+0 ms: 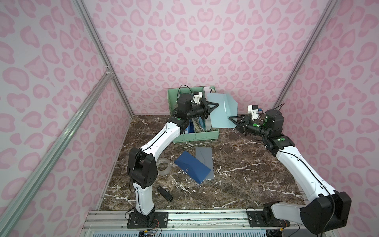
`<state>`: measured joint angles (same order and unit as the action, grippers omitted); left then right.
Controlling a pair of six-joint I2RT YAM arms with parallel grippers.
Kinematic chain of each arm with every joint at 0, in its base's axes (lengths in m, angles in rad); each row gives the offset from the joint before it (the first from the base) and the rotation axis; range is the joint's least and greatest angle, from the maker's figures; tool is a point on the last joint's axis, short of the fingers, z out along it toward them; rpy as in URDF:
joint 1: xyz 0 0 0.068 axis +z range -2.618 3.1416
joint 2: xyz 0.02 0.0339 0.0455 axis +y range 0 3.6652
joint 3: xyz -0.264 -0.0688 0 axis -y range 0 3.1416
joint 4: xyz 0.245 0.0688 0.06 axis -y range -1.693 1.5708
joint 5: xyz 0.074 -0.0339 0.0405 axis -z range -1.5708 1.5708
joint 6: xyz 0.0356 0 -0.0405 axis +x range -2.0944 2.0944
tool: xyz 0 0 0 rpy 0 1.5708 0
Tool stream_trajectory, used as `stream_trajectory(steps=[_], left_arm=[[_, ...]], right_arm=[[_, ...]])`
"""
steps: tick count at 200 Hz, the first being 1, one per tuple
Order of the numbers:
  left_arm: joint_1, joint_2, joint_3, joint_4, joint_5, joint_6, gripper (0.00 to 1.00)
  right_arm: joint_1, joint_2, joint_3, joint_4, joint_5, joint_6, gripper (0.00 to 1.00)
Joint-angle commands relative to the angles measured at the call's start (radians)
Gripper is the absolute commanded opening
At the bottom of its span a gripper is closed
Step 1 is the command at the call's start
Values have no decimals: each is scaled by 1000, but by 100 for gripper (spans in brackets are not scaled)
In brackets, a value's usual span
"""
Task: Take the letter paper out of the envelope
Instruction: Take out the letter paper from the envelope.
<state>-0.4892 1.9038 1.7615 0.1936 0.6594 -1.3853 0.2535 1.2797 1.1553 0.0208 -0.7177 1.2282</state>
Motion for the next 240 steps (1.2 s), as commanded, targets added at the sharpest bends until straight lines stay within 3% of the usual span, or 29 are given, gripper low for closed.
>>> stream_trajectory(steps=[1, 45, 88, 94, 106, 116, 136, 167, 185, 212, 240], left_arm=[[1, -18, -14, 32, 11, 3, 0], [1, -28, -33, 35, 14, 7, 0], [1, -31, -50, 32, 20, 7, 0], [1, -32, -55, 27, 21, 10, 8], [1, -39, -63, -6, 21, 25, 39], [4, -49, -67, -81, 12, 54, 57], [20, -90, -85, -278, -36, 137, 73], [31, -147, 22, -651, -163, 372, 69], [29, -132, 131, -773, -166, 451, 62], [12, -73, 248, -805, -97, 418, 52], [-30, 17, 356, -785, -42, 319, 48]], right_arm=[[1, -14, 2, 1, 33, -10, 24], [-3, -22, 1, -4, 46, -12, 5], [-4, -20, 27, -57, 62, -48, 0], [-4, -22, 35, -70, 68, -58, 0], [-5, -23, 55, -110, 85, -93, 0], [-7, -20, 92, -174, 108, -146, 0], [-11, 0, 196, -348, 188, -305, 0], [16, 52, 362, -611, 365, -584, 0], [94, 92, 446, -722, 550, -727, 0], [217, 139, 497, -793, 771, -850, 0], [296, 135, 453, -725, 844, -890, 0]])
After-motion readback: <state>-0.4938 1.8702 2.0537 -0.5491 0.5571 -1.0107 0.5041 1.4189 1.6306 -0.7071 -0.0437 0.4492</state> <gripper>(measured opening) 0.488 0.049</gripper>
